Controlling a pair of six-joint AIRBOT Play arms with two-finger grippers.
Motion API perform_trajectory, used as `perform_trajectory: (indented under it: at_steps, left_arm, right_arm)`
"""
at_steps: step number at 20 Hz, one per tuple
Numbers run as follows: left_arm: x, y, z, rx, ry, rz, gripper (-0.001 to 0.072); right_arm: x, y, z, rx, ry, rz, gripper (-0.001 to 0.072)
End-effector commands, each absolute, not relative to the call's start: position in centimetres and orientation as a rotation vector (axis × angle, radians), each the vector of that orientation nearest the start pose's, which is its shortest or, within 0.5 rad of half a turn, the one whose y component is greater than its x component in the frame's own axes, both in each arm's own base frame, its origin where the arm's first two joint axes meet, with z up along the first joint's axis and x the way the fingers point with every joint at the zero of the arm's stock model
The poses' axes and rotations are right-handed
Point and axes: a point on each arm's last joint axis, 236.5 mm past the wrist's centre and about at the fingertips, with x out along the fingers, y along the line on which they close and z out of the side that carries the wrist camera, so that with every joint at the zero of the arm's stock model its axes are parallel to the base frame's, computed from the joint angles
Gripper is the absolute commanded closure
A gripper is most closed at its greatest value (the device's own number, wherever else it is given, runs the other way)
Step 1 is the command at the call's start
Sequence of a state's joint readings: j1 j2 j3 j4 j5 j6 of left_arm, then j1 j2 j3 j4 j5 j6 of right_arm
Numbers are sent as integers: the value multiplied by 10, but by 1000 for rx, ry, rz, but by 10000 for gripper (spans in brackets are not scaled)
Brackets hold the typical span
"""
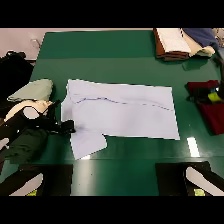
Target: Fold the shirts.
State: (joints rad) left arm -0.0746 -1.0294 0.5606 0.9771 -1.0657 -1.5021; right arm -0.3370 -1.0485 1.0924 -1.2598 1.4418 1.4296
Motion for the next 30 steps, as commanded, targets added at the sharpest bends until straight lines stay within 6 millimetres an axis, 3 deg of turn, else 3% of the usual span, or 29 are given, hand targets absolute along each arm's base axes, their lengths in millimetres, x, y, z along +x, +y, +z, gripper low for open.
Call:
perform_trajectory:
  at_steps: [1, 4, 6, 10, 12, 14, 15, 16, 18, 21, 25, 27, 28, 30]
  left_arm:
    - [239, -142, -50, -500, 1480, -362, 679]
    - [243, -142, -48, -491, 1465, -373, 679]
    - [242, -142, -48, -489, 1466, -375, 679]
    - [242, -142, -48, -487, 1466, -377, 680]
    - [241, -143, -46, -486, 1472, -382, 680]
    - [245, -143, -39, -478, 1459, -393, 680]
    - [249, -143, -32, -468, 1430, -395, 681]
    - [253, -142, -23, -462, 1396, -395, 681]
    - [253, -137, -7, -443, 1352, -384, 681]
    - [226, -130, 11, -396, 1368, -388, 681]
    - [177, -134, 40, -407, 1415, -429, 681]
    - [160, -140, 47, -415, 1457, -469, 681]
    - [164, -139, 49, -411, 1443, -465, 681]
    - [196, -136, 56, -420, 1314, -429, 681]
  right_arm:
    - [225, -58, -3, 492, 1499, -82, 282]
    - [166, -48, -59, 717, 1631, -138, 256]
    - [152, -26, -82, 817, 1667, -92, 266]
    - [174, 0, -102, 909, 1623, -34, 267]
    - [197, 8, -102, 904, 1571, -8, 326]
    - [211, 9, -99, 844, 1555, 12, 392]
    - [215, 10, -96, 804, 1552, 26, 481]
    - [221, 10, -92, 774, 1539, 37, 517]
    - [230, 11, -81, 728, 1502, 56, 696]
    - [222, 0, -56, 580, 1501, 67, 697]
    - [178, -27, -9, 362, 1568, 0, 697]
    - [173, -33, 8, 324, 1521, -43, 697]
    - [177, -33, 15, 315, 1477, -47, 697]
    - [187, -35, 23, 307, 1424, -52, 697]
